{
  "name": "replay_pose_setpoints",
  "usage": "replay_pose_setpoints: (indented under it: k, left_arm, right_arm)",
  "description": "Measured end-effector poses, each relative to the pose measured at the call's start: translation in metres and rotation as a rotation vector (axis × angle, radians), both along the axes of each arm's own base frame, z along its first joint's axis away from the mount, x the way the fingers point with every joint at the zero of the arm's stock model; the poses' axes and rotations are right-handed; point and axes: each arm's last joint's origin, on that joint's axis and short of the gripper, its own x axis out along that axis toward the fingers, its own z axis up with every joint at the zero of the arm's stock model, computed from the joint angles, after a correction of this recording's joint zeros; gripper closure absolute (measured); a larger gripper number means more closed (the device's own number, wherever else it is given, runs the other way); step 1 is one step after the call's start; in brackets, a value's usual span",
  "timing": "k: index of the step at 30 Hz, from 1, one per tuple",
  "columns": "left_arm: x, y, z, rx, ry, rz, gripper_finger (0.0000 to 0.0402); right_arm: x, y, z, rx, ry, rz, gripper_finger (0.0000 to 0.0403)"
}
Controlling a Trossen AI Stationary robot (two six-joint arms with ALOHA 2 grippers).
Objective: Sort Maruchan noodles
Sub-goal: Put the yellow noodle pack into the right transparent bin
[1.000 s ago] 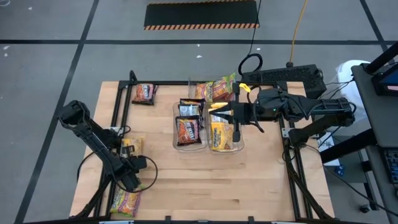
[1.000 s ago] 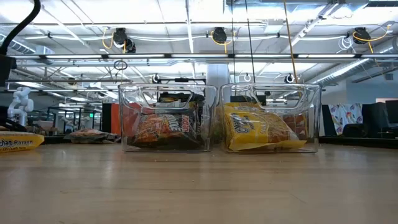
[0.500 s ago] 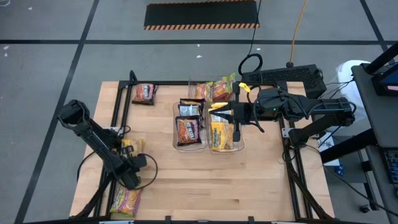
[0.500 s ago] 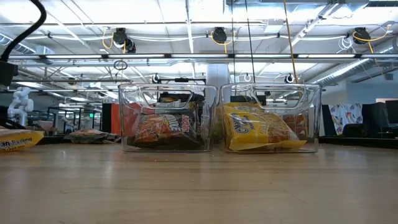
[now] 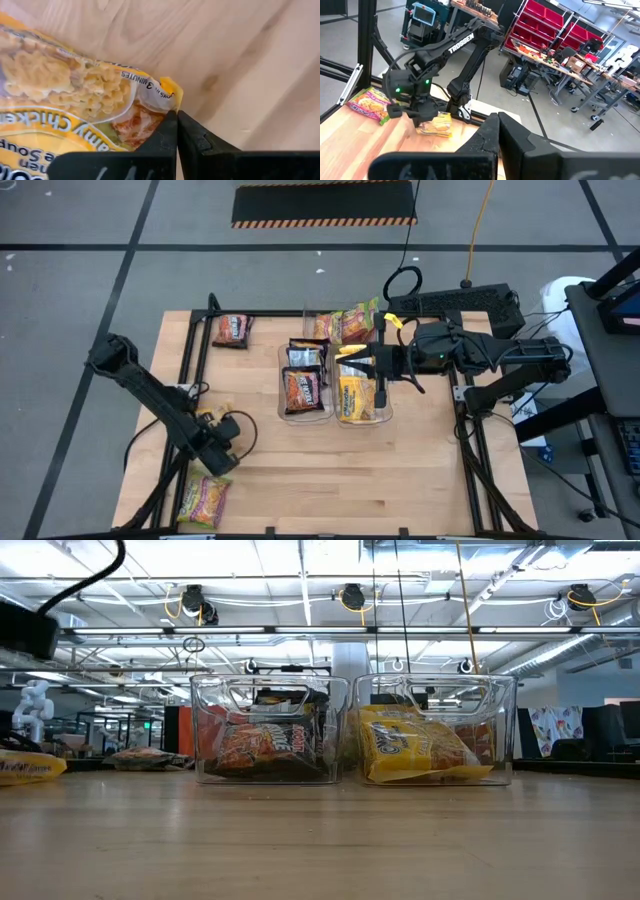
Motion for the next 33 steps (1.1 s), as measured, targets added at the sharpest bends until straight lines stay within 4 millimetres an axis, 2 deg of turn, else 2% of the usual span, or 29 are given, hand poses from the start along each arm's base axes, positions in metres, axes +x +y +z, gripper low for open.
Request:
replay_pose_setpoints:
  k: [10,14,22,28,33]
  left_arm:
    - [0.020,0.006,0.056,-0.027,-0.255,0.040,0.0401]
    - [0.027,0.009,0.080,-0.015,-0.291,0.019,0.0401]
    - [0.039,0.017,0.135,0.061,-0.377,-0.054,0.0401]
    - [0.050,0.027,0.173,0.093,-0.489,-0.107,0.0401]
    - [0.067,0.037,0.196,0.162,-0.546,-0.169,0.0401]
  right_arm:
    - [0.000,0.000,0.000,0.002,0.000,0.000,0.0403]
    - [-0.001,0.000,0.000,0.001,-0.001,-0.009,0.0403]
    - [-0.022,-0.008,0.010,-0.018,-0.012,-0.177,0.0403]
    - [-0.039,-0.010,0.017,-0.015,-0.030,-0.182,0.0403]
    - [-0.052,-0.012,0.024,-0.010,-0.052,-0.185,0.0403]
